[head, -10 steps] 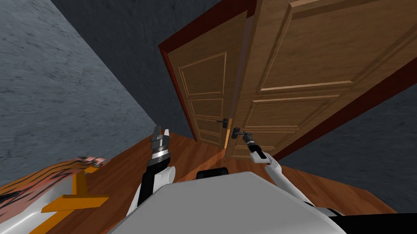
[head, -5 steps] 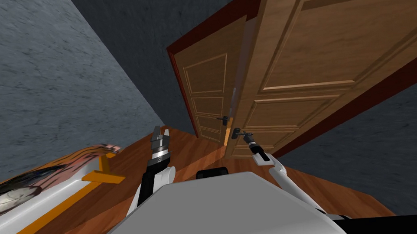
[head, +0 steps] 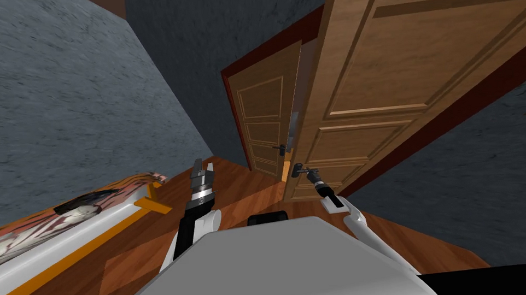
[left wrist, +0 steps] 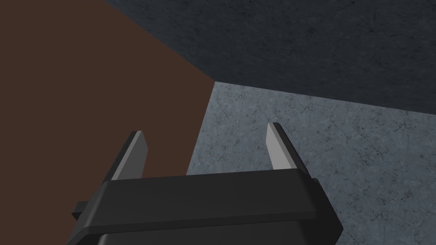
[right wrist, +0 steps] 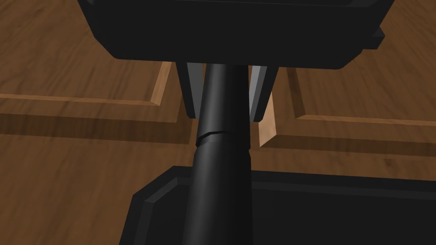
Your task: Pull the door open
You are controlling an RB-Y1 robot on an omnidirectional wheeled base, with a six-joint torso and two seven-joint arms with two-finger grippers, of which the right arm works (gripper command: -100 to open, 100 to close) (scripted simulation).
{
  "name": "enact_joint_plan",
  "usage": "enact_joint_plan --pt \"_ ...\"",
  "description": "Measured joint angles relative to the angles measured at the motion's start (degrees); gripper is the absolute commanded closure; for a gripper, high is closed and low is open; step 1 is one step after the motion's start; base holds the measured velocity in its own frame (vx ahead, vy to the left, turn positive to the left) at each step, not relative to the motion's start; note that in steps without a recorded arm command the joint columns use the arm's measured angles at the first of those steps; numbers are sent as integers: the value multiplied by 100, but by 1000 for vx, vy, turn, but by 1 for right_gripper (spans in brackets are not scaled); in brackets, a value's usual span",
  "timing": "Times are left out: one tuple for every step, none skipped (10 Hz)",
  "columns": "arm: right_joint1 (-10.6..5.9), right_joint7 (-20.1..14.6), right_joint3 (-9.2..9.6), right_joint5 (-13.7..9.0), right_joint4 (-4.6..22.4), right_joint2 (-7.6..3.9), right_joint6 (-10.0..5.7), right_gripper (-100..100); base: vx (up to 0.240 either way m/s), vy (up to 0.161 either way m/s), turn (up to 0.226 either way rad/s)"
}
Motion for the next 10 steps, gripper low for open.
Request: enact_joint_plan --pt "47 -38 6 -1 8 -65 -61 100 -255 -25 162" --pt "94 -95 9 -4 -30 -139 -130 100 -264 -82 189" --pt "152 -156 43 3 -31 -202 -240 100 -254 -120 171" --pt "222 -231 102 11 -26 -276 -361 100 -240 -94 141" --pt "319 -293 149 19 -75 -331 -445 100 -271 -70 162" --pt "382 -371 197 23 -79 -420 -537 100 -267 -79 138" --pt "463 -454 239 25 -98 -508 -626 100 -118 -40 13" --pt "493 -470 261 31 -87 -510 -637 100 -144 -47 123" --pt "556 -499 267 32 -64 -560 -701 100 -197 -77 153" --pt "596 -532 271 31 -65 -598 -773 100 -203 -101 161"
